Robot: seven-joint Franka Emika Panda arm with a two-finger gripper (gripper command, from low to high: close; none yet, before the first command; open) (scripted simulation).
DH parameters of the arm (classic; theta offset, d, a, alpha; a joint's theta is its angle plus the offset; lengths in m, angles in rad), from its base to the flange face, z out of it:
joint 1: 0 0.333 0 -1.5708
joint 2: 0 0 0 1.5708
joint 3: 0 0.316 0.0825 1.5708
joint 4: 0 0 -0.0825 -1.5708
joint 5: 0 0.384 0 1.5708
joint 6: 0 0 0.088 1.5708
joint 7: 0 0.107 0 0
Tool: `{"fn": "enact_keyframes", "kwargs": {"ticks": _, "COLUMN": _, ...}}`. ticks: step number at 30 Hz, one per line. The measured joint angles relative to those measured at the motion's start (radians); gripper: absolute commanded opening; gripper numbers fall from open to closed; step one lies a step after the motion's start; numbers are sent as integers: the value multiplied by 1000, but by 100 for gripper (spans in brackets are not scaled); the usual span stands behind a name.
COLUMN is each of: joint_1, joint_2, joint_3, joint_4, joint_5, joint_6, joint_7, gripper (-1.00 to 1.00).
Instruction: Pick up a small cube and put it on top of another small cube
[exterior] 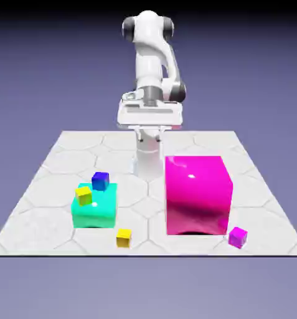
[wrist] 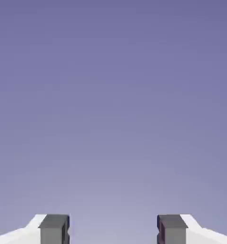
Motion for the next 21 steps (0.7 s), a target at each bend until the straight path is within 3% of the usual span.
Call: {"fn": "enact_keyframes", "kwargs": {"ticks": 21, "joint_1": -93, "joint_2": 421, "joint_3": -8, "joint_4": 206, "joint_5": 186, "joint_6": -184, "joint_7": -913, "gripper": 0}}
